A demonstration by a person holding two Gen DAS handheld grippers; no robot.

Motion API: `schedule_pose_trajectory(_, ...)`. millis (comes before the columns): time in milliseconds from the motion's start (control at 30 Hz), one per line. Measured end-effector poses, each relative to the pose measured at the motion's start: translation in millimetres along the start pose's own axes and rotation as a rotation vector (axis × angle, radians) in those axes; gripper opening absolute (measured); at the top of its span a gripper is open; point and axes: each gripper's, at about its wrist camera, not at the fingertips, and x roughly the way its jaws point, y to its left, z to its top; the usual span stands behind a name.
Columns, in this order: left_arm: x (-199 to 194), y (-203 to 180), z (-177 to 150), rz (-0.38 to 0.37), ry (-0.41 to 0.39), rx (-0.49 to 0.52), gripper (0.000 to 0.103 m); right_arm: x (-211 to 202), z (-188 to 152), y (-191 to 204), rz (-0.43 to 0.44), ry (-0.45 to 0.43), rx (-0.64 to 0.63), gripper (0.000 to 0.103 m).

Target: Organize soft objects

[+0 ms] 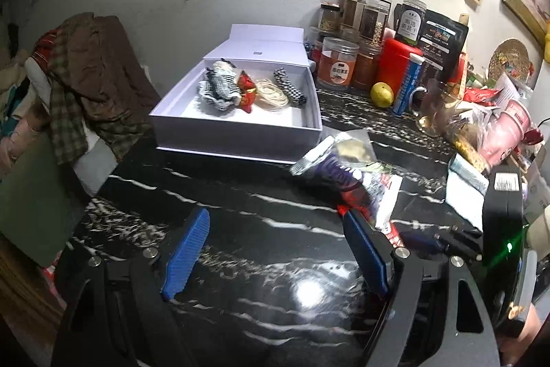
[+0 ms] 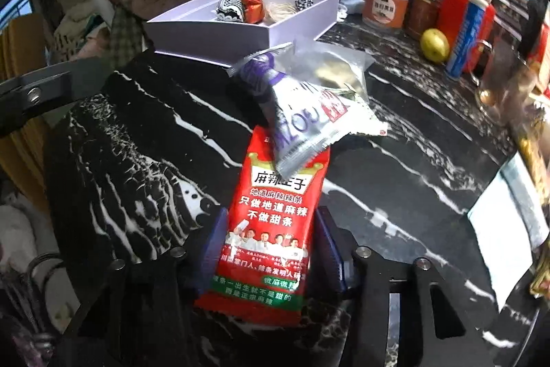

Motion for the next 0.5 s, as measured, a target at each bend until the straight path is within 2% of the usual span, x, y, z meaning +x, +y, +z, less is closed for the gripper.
schedule_pose_trajectory(133, 10.3, -16.4, 8.9, -0.059, 0.008, 0.016, 0.081, -8.3, -9.5, -12.3, 0.018, 0.004, 0.032, 0.048)
schedule_pose_trajectory(267, 17.4, -36.0, 17.6, -0.088, -0.006, 0.036, 0.081, -22.0, -26.4, -32.7, 0.017, -0.003, 0.088, 0.048)
schedule_pose_trajectory(367, 28.1, -46.4, 21.8, -0.101, 0.012, 0.027, 0.081, -30.1, -35.7, -47.5, -0.028, -0.01, 0.125, 0.048)
schedule_pose_trajectory(500, 41.9, -57.7, 25.5, -0.08, 0.032, 0.035, 0.081, -33.0, -39.9, -68.6, -0.086, -0.028, 0.165, 0.048)
